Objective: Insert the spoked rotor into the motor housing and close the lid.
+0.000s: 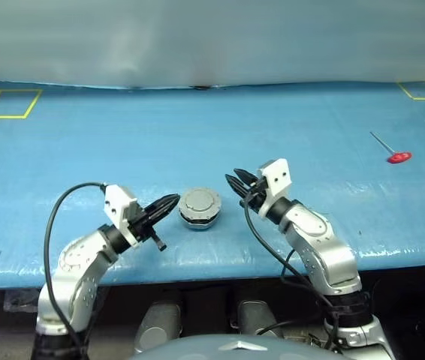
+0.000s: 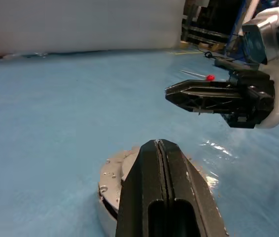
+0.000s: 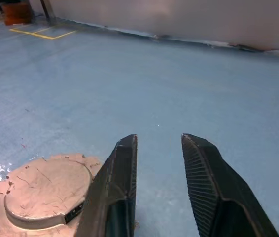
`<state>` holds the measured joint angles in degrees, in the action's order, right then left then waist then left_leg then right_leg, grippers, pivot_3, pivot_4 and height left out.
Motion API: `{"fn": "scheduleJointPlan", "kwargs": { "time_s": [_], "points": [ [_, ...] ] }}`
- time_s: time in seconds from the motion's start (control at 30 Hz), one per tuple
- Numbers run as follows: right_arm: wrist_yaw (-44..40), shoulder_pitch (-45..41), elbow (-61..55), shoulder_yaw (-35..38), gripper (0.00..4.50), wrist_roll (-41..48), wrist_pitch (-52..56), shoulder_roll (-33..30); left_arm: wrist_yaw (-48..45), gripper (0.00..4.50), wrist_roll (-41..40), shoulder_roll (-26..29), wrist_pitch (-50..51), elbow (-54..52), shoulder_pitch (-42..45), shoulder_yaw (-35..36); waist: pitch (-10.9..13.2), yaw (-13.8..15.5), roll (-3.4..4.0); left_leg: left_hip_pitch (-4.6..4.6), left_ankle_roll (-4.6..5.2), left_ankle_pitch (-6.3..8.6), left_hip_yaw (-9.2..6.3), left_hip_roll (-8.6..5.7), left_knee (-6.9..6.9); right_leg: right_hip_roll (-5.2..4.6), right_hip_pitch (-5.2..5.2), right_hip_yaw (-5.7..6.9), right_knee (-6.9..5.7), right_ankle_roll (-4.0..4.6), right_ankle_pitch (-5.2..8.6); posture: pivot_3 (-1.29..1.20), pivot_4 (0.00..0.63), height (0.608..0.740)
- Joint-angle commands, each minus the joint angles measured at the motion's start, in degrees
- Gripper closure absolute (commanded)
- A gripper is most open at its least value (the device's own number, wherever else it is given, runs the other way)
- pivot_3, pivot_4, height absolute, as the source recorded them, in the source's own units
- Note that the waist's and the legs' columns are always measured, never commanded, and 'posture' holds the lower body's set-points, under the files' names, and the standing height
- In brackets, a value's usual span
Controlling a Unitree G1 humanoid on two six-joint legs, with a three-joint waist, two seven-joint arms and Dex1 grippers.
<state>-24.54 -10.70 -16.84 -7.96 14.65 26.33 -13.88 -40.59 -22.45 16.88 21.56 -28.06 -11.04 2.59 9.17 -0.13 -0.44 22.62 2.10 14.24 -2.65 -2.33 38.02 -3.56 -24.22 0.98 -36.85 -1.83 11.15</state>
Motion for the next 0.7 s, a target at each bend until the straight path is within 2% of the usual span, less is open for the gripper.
{"fn": "scheduleJointPlan", "kwargs": {
  "time_s": [0.03,0.13,0.23,0.5,0.7],
  "points": [
    [-1.18,-3.4,-1.04,-1.62,1.97,0.13,1.26,0.18,4.23,3.24,3.14,-2.07,-5.92,-2.88,-3.92,-2.09,0.0,0.0,-0.01,0.01,0.01,-0.01,0.0,0.01,0.02,0.02,0.0,0.02,0.01,-0.08,0.05,0.0,0.15,0.74],
    [-2.52,-5.8,-0.04,-3.72,0.97,0.19,2.85,0.47,7.35,2.26,6.67,-2.46,-9.61,-2.47,-6.95,-2.82,0.0,0.05,-0.01,0.02,0.06,-0.03,0.01,0.01,0.06,0.02,0.0,0.05,0.0,-0.24,0.13,0.0,0.15,0.74],
    [-4.55,-7.56,0.49,-6.34,0.02,0.25,5.27,0.05,8.38,2.25,8.4,-1.81,-11.83,-1.88,-8.95,-3.78,0.0,-0.14,-0.01,0.02,0.06,-0.04,0.02,0.02,0.05,0.03,0.0,0.05,0.0,-0.24,0.13,0.0,0.15,0.74],
    [-8.26,-9.61,1.12,-11.25,0.02,0.72,11.28,-0.53,8.25,2.25,12.87,0.58,-15.49,1.46,-12.5,-8.46,0.0,-0.45,0.0,0.05,0.1,-0.01,0.04,0.01,0.0,0.03,-0.07,0.07,0.03,-0.25,0.14,0.0,0.15,0.74],
    [-8.92,-10.08,3.93,-12.61,0.02,-0.82,11.81,-0.91,9.57,2.25,14.63,0.54,-18.37,2.92,-12.77,-10.44,0.0,-0.49,-0.01,0.06,0.1,-0.01,0.05,0.01,0.0,0.02,-0.1,0.2,0.03,-0.26,0.15,0.0,0.15,0.74]
  ]
}}
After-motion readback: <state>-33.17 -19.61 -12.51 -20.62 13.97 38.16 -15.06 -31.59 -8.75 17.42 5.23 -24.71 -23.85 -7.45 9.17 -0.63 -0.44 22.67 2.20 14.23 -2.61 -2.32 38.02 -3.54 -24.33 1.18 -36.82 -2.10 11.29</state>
